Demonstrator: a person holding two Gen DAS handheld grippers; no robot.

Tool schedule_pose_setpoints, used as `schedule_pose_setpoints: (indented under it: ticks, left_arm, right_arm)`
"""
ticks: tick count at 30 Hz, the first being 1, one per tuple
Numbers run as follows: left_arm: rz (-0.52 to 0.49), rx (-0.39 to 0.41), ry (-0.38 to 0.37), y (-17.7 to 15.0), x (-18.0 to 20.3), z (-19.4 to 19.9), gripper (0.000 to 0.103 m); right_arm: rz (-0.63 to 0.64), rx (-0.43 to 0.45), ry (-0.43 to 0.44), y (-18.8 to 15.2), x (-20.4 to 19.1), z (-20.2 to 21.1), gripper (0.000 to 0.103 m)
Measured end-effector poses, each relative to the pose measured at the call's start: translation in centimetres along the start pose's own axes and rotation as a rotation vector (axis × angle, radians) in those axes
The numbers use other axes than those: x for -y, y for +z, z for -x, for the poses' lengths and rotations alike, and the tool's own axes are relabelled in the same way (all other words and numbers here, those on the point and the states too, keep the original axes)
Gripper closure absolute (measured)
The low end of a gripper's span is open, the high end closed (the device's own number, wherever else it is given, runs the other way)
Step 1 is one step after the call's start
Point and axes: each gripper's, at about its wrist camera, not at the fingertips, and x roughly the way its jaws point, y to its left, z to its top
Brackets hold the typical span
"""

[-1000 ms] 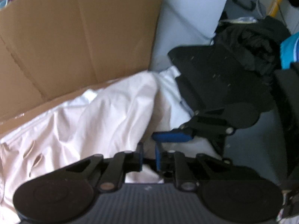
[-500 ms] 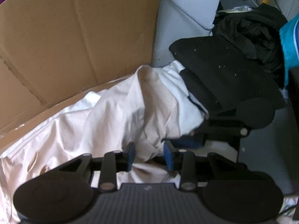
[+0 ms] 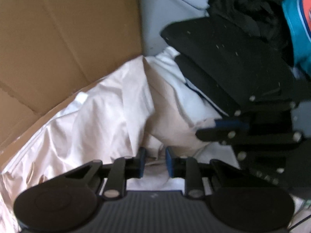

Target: Fold clothes

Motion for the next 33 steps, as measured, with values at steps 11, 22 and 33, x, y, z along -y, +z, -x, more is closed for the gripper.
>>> schedule_pose_setpoints:
  ticks: [11, 22, 33]
  left_arm:
    - [0.047, 0.112, -0.058, 1.9, 1.1, 4.0, 0.101]
    - [0.038, 0.111, -0.153, 3.8, 4.3, 1.3, 0.101]
    - [0.063, 0.091, -0.239, 3.0, 4.1, 1.3, 0.056]
  right_arm:
    - [-0.185, 0.008, -0.007, -0.7, 2.1, 1.6, 0.099]
    - [-0.286, 0.011, -0.027, -2.1, 2.9, 1.6, 0.099]
    - [-0.296, -0.016, -0.034, -2.6, 3.7, 2.9, 0.095]
